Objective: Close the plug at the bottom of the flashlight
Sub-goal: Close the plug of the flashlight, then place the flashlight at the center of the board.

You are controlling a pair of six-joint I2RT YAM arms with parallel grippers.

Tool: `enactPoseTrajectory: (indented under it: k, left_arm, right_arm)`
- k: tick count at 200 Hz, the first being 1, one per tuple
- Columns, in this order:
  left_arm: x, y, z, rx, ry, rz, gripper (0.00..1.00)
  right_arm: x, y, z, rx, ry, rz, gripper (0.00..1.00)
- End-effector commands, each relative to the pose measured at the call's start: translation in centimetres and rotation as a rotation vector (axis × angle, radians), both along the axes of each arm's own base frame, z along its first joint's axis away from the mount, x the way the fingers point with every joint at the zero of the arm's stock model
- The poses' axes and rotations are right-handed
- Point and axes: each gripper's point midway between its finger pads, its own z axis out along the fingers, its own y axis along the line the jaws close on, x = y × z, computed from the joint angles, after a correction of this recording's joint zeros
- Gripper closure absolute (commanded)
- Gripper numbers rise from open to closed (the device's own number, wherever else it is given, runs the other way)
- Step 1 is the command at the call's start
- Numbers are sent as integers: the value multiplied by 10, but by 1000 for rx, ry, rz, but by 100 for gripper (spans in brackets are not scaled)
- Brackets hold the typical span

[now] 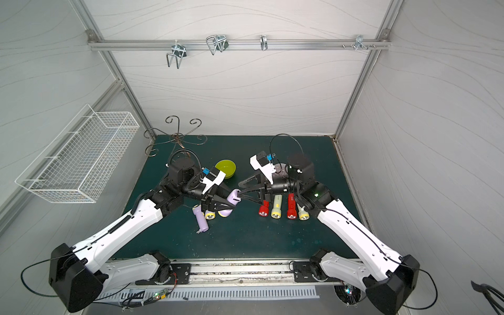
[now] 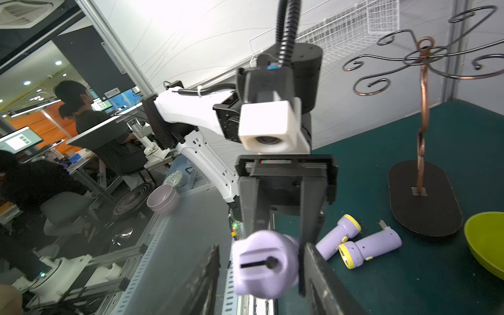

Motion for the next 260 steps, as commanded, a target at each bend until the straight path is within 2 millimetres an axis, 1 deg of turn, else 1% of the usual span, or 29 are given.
enactPoseTrajectory:
  k: [1, 29, 58, 76, 108, 135, 162, 180, 207, 218, 230, 248, 260]
  left_arm:
    - [1, 1, 27, -69, -109, -23, 100]
    - [2, 2, 27, -69, -109, -22, 100]
    - [4, 2, 26, -68, -103, -22, 100]
    - [3, 2, 27, -70, -100, -30, 100]
    - [2, 4, 30, -76, -107, -30, 100]
    - [0, 6, 33, -83, -117, -31, 100]
    - [-4, 8, 36, -93, -121, -42, 100]
    - [-6, 9, 37, -97, -117, -50, 100]
    - [-5, 9, 37, -91, -105, -34, 100]
    - [2, 7, 34, -82, -91, -1, 100]
    - [15, 3, 30, -64, -64, 73, 100]
    - [52, -1, 20, -23, 4, 268, 100]
    - [75, -2, 12, 7, 57, 388, 100]
  right_arm:
    - [6, 1, 2, 7, 8, 5, 49]
    - [9, 7, -1, -3, 47, 33, 51]
    - [3, 11, 0, -9, 41, 56, 54]
    - [2, 13, -2, -14, 42, 62, 61]
    - [3, 15, -7, -23, 57, 73, 79]
    - [6, 16, -14, -32, 71, 71, 86]
    - [14, 15, -22, -38, 97, 54, 91]
    - [23, 14, -25, -39, 118, 23, 92]
    - [40, 9, -24, -36, 130, -61, 90]
    - [45, 6, -19, -24, 123, -91, 89]
    - [50, 1, -13, -18, 112, -145, 88]
    - [63, -11, -12, -37, 87, -296, 87]
    - [71, -24, -16, -64, 78, -415, 87]
